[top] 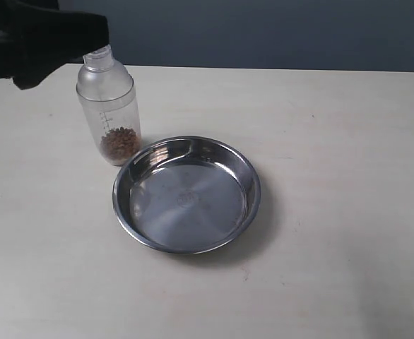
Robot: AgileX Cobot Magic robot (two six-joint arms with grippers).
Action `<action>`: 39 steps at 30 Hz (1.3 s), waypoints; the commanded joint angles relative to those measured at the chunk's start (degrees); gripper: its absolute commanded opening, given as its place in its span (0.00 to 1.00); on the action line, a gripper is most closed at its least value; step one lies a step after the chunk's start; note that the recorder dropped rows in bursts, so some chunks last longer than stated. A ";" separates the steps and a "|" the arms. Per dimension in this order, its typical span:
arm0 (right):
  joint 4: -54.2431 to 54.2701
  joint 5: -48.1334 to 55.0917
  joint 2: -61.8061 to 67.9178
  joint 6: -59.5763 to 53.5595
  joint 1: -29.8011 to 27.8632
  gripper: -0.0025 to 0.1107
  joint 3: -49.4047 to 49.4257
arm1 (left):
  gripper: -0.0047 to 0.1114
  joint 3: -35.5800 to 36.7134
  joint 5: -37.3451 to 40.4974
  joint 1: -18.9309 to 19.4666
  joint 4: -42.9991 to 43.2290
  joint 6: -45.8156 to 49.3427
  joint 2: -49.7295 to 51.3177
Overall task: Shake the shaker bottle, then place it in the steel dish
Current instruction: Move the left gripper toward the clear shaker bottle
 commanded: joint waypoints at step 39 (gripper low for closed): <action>0.02 -0.68 -0.25 0.00 -0.24 0.01 0.29 | 0.75 4.78 61.34 -3.57 -175.95 187.56 11.26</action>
